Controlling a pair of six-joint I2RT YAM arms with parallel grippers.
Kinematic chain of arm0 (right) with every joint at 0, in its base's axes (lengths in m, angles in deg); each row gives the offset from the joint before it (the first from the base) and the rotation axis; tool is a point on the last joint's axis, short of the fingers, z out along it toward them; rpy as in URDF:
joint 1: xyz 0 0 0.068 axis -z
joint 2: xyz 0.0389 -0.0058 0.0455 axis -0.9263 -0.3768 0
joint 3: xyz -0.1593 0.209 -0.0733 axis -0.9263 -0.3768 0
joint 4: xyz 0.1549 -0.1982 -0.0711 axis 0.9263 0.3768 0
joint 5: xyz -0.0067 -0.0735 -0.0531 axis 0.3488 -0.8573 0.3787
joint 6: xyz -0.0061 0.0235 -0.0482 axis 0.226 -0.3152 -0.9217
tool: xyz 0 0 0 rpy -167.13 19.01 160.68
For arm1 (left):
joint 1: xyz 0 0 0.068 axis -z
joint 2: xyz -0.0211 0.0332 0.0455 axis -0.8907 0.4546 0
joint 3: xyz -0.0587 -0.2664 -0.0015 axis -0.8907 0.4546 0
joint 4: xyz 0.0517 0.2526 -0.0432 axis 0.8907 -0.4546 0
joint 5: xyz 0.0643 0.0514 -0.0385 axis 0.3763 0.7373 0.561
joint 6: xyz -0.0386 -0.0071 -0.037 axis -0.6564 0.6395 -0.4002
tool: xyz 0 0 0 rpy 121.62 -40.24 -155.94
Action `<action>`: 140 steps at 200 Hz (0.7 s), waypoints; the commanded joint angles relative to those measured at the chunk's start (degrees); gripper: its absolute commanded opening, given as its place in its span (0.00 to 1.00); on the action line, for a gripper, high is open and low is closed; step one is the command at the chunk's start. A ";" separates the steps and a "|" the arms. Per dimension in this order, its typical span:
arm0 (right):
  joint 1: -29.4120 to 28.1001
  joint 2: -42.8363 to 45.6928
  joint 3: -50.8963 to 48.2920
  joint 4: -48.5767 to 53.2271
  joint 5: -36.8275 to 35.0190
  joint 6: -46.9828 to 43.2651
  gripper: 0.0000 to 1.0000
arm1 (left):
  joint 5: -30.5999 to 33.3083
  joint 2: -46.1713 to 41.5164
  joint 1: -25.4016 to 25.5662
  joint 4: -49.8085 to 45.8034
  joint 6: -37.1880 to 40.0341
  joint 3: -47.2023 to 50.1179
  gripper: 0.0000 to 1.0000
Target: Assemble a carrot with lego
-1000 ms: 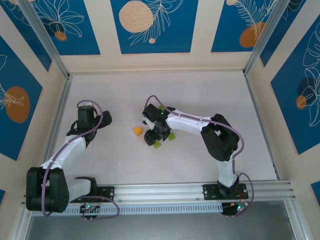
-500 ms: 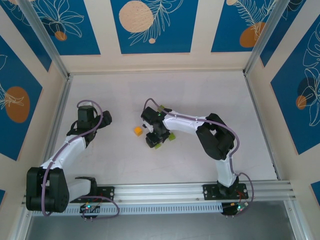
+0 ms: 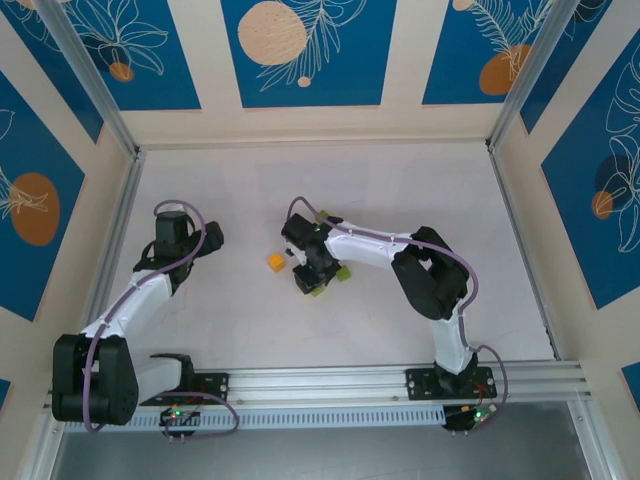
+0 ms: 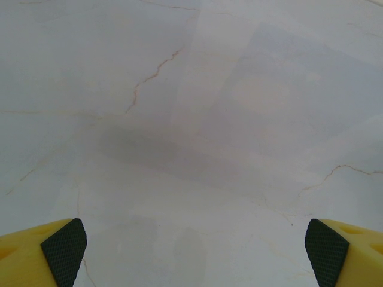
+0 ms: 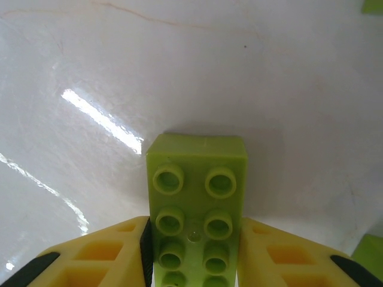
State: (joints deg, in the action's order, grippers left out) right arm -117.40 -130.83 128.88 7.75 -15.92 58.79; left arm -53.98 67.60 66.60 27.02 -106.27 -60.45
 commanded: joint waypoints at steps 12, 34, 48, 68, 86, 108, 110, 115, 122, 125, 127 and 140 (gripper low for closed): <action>-0.21 1.79 6.49 5.74 -0.43 -0.95 0.38 | 0.27 0.48 0.09 0.36 -0.71 -0.35 0.96; 0.43 0.23 13.04 9.05 1.36 -1.81 0.38 | 0.42 0.91 0.04 0.53 -0.64 -0.16 0.96; 0.88 -2.02 17.61 10.92 2.42 -2.54 0.38 | 0.52 1.02 0.11 0.57 -0.51 -0.06 0.97; 1.18 -5.79 24.03 13.84 2.62 -3.46 0.38 | 0.95 0.91 0.04 0.42 -0.42 0.21 0.96; 1.30 -8.38 28.64 15.61 3.72 -4.03 0.38 | 1.06 0.70 0.07 0.51 -0.38 0.36 0.97; 1.41 -11.15 32.87 17.31 6.17 -4.37 0.38 | 1.15 0.83 0.14 0.58 -0.38 0.37 0.97; 1.45 -11.39 33.17 17.46 6.35 -4.38 0.38 | 1.15 0.85 0.14 0.62 -0.33 0.37 0.97; 1.47 -11.85 33.81 17.75 6.82 -4.46 0.38 | 1.25 0.89 0.12 0.60 -0.37 0.36 0.97; 1.46 -12.74 34.66 18.19 7.26 -4.59 0.38 | 1.15 0.92 0.10 0.64 -0.21 0.32 0.97; 1.43 -12.99 34.96 18.37 7.41 -4.56 0.38 | 1.15 0.94 0.11 0.66 -0.21 0.30 0.97; 1.45 -13.21 35.10 18.43 7.50 -4.56 0.38 | 1.15 0.98 0.13 0.66 -0.27 0.33 0.97; 1.44 -14.15 35.83 18.58 8.02 -4.76 0.38 | 1.23 1.02 0.11 0.66 -0.29 0.37 0.97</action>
State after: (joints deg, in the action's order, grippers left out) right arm -115.96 -143.38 161.84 22.49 -11.81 55.27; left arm -53.49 68.30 66.60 27.06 -106.27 -60.43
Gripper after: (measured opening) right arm 0.381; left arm 0.967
